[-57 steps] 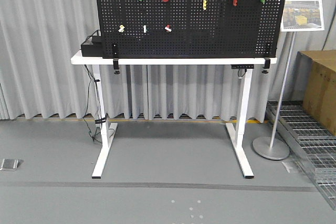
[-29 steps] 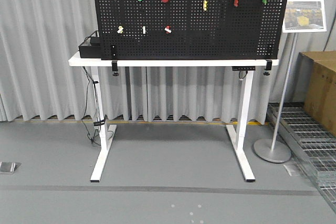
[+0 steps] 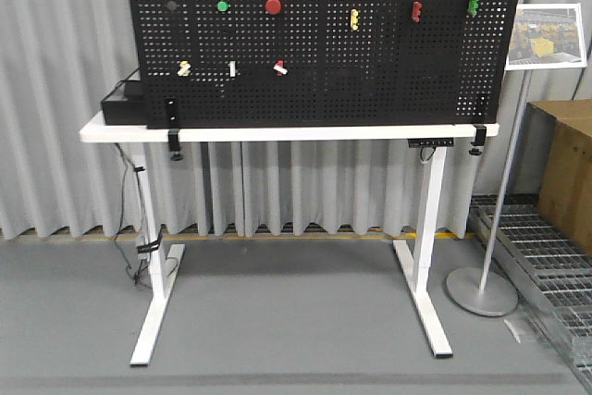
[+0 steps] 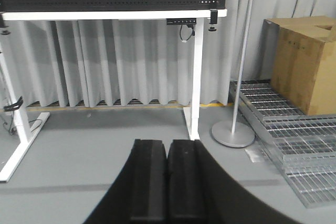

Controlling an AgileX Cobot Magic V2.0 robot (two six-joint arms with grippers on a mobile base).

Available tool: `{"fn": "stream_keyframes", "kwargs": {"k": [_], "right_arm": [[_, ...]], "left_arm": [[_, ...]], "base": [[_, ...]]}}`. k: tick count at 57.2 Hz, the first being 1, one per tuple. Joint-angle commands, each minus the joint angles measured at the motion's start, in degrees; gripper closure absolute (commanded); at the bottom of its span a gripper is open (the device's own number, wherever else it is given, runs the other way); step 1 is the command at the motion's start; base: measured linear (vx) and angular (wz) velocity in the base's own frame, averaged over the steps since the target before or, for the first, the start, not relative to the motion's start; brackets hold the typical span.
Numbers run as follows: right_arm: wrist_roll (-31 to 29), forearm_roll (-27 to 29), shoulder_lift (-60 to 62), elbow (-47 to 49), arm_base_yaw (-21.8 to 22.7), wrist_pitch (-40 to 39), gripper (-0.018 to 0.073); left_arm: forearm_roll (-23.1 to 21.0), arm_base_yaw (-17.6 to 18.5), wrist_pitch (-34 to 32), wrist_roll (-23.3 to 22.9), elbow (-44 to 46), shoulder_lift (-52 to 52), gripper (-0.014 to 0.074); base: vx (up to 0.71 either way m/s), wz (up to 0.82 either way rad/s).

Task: Rotate knob clockwise with right arm
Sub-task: 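Drive the base forward up to the black pegboard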

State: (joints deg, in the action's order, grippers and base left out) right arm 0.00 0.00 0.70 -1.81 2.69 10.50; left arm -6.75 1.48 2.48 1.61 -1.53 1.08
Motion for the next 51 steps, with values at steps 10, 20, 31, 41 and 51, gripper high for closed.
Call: {"fn": "stream_keyframes", "kwargs": {"k": [10,20,31,41,51], "right_arm": [[-0.6,-0.4,0.6,-0.3,0.2,-4.8,0.0568],[-0.6,-0.4,0.6,-0.3,0.2,-4.8,0.0568],[-0.6,-0.4,0.6,-0.3,0.2,-4.8,0.0568],[-0.6,-0.4,0.6,-0.3,0.2,-4.8,0.0568],[-0.6,-0.4,0.6,-0.3,0.2,-4.8,0.0568]], "left_arm": [[-0.4,-0.1,-4.7,-0.6,-0.7,0.0,0.0603],[-0.4,-0.1,-4.7,-0.6,-0.7,0.0,0.0603],[-0.4,-0.1,-4.7,-0.6,-0.7,0.0,0.0603],[-0.4,-0.1,-4.7,-0.6,-0.7,0.0,0.0603],[-0.4,-0.1,-4.7,-0.6,-0.7,0.0,0.0603]], "base": [[0.46,-0.03],[0.47,0.03],[0.50,0.09],[0.53,0.08],[0.52,0.07]]}}
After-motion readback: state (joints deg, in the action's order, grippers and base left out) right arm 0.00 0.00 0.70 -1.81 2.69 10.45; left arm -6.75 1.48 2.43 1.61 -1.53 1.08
